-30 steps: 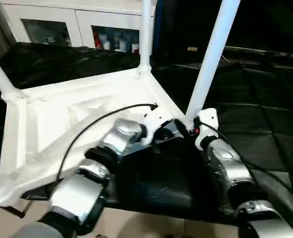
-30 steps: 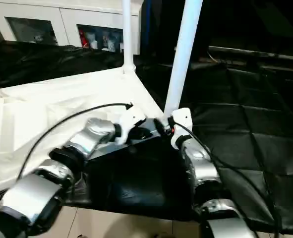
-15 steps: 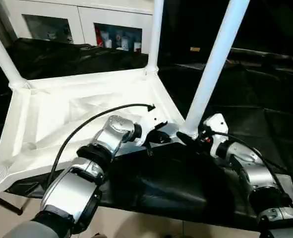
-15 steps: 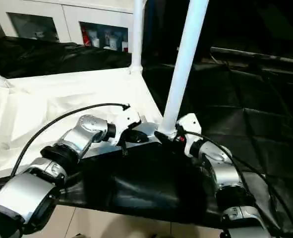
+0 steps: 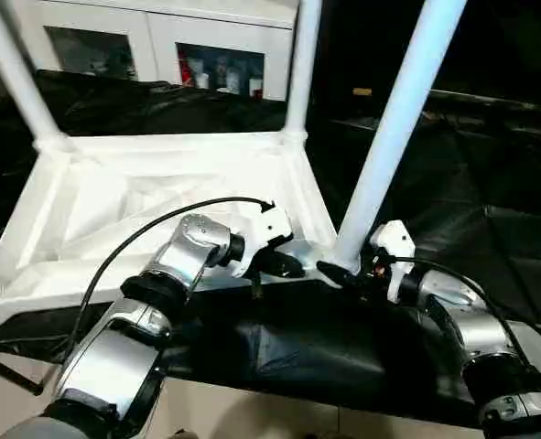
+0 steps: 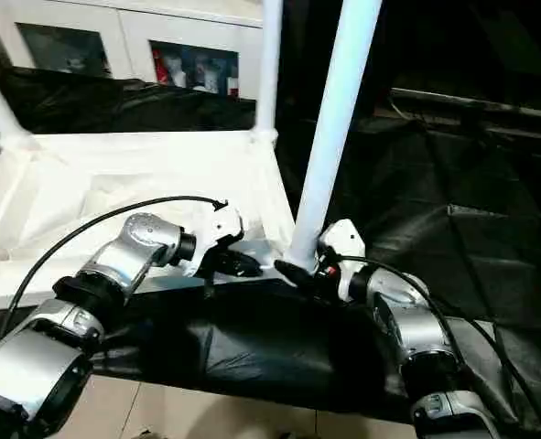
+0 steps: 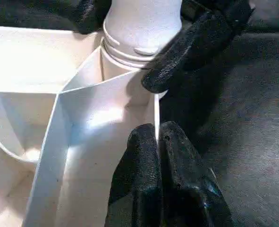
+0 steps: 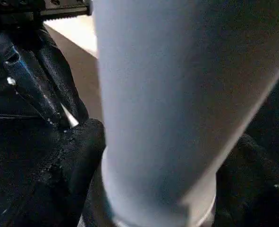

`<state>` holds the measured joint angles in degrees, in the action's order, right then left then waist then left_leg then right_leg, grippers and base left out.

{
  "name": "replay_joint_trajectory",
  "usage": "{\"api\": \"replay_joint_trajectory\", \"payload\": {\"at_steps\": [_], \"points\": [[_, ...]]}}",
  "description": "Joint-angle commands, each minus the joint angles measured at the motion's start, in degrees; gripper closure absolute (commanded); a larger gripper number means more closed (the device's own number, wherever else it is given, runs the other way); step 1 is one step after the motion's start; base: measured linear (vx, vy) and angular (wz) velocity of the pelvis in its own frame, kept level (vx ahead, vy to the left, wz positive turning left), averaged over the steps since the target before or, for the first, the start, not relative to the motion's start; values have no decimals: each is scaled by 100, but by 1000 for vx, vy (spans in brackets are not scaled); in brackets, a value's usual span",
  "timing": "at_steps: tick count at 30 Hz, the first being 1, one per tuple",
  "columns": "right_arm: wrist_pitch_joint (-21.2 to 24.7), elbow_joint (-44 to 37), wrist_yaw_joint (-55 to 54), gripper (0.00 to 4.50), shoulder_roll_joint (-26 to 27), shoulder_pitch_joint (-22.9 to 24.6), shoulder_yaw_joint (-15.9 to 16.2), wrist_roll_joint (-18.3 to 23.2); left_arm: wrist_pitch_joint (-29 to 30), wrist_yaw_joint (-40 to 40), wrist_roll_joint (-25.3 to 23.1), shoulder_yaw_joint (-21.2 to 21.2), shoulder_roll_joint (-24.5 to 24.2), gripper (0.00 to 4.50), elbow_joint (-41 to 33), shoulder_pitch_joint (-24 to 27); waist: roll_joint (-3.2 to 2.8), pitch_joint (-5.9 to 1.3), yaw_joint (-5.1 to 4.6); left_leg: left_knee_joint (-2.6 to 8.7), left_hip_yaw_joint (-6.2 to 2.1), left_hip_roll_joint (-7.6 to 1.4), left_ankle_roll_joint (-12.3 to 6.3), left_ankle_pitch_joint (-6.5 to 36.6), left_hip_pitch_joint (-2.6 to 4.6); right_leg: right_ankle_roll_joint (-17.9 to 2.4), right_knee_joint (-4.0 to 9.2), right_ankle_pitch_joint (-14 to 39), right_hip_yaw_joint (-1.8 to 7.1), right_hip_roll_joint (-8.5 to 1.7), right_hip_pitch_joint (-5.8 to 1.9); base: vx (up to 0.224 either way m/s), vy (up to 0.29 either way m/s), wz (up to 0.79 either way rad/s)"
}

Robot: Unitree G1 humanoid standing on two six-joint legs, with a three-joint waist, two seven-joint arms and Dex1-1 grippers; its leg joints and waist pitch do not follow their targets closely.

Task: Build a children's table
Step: Rotate leg to tighten

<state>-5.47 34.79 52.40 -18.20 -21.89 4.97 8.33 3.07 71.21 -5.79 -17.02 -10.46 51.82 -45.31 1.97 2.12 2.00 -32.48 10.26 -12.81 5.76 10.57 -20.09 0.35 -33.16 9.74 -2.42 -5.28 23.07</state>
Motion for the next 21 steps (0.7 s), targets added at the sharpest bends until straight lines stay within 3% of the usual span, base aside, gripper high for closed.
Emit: {"api": "replay_joint_trajectory", "payload": {"at_steps": [1,4,7,10,13,14,16,18,21], "points": [[102,-32,96,82,-120,129,66,-107,103,649,-25,-380,-41,450,-98,186,12,-301,-6,357,67,-15,-492,1357,-4,-1508,326,981,125,-163,-273,0,0,0],[114,-184,268,82,-179,225,74,-56,196,951,-28,-453,-204,450,-235,245,-6,-318,-10,350,64,-21,-531,1253,-3,-1585,286,645,123,-156,-289,0,0,0],[194,-314,563,106,-224,351,82,99,211,1008,-28,-413,-346,450,-288,276,29,-314,-13,341,74,-21,-588,1235,-10,-1649,276,560,125,-153,-294,0,0,0],[195,-285,599,132,-224,359,90,126,200,946,-32,-367,-357,450,-286,278,16,-301,-1,354,71,-21,-535,1336,-2,-1588,304,849,123,-167,-284,0,0,0],[233,-228,568,158,-123,384,105,155,233,696,45,-242,-340,450,-394,338,46,-301,10,358,63,-20,-499,1322,-14,-1499,311,1026,125,-180,-287,0,0,0],[275,-232,506,167,-72,397,90,170,253,588,79,-195,-313,450,-415,351,71,-303,10,353,67,-22,-501,1295,-12,-1493,311,1002,127,-180,-282,0,0,0],[417,-166,70,171,135,405,-20,176,272,16,60,-54,-170,450,-285,297,50,-285,9,367,68,-22,-473,1329,-12,-1458,322,1098,129,-178,-262,0,0,0],[429,8,-284,176,251,345,-72,91,249,-497,-1,23,-46,450,-117,220,81,-280,-2,374,67,-14,-368,1527,8,-1324,368,1503,125,-174,-241,0,0,0],[470,451,-1094,177,492,142,-200,-63,239,-1400,-77,161,203,450,193,68,65,-260,-7,390,54,-4,-268,1775,25,-1157,425,2021,121,-178,-210,0,0,0]]}}
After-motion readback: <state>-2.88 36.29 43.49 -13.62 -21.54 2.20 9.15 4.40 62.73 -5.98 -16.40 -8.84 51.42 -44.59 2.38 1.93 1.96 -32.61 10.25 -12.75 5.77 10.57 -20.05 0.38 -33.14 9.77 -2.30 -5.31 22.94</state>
